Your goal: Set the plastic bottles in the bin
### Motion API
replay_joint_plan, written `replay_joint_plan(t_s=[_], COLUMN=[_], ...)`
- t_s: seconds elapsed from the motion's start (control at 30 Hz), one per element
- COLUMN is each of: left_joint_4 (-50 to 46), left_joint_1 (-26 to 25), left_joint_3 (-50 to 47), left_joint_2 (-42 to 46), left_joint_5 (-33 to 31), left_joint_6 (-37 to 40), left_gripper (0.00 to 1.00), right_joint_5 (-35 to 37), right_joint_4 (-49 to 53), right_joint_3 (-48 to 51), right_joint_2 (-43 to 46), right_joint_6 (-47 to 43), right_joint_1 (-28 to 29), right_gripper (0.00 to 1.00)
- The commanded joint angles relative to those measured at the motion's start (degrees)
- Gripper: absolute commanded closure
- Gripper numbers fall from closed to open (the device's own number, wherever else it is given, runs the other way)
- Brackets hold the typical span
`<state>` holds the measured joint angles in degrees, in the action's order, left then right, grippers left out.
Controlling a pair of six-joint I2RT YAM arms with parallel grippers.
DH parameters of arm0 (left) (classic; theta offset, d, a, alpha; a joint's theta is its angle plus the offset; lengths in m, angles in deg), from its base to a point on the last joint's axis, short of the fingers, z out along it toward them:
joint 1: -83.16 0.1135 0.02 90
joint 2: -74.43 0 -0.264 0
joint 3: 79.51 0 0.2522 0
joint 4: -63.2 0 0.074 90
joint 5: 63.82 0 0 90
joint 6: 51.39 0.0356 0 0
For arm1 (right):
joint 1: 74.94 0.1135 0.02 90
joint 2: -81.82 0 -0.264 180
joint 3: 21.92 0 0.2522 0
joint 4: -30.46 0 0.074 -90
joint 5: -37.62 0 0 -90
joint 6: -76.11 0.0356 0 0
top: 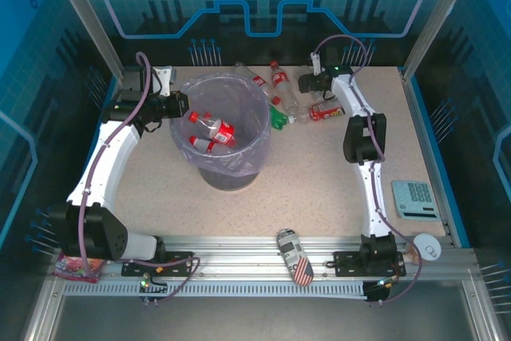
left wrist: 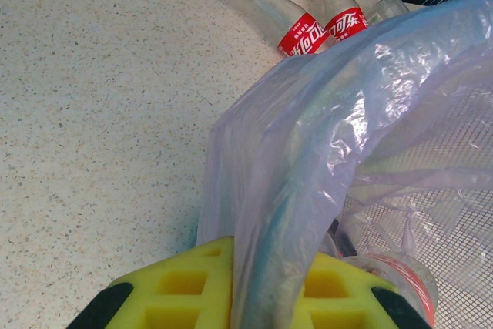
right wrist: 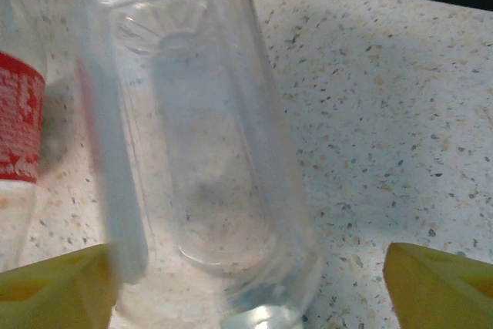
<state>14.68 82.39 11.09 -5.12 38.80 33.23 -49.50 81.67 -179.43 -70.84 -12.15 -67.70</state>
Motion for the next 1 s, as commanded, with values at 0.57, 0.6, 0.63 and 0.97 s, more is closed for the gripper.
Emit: replay_joint_plan(t_s=[0.57, 0.6, 0.63, 0.97], left_joint_4=[-8.5, -8.5, -8.5, -8.4], left_joint_1=[-2.1, -2.1, -2.1, -2.0], left_joint_3=[-3.0, -3.0, -3.0, -3.0], left_joint_2=[-3.6, -3.6, -3.6, -2.9], left_joint_5=[0.0, 0.0, 0.0, 0.1], left_joint_6=[3.0, 3.0, 3.0, 3.0], left_gripper=[0.87, 0.87, 0.87, 0.87], right_joint_5=[-2.8, -2.8, -2.8, -2.0], right_joint_4=[-2.9, -4.0, -4.7, -7.3], right_joint_3=[2.1, 3.7, 4.7, 11.1], right_joint_2=[2.1, 3.6, 4.7, 14.1], right_joint_6=[1.8, 1.8, 1.7, 1.3], right_joint_1=[-0.7, -0.7, -0.7, -0.1], right_gripper=[0.34, 0.34, 0.35, 0.37])
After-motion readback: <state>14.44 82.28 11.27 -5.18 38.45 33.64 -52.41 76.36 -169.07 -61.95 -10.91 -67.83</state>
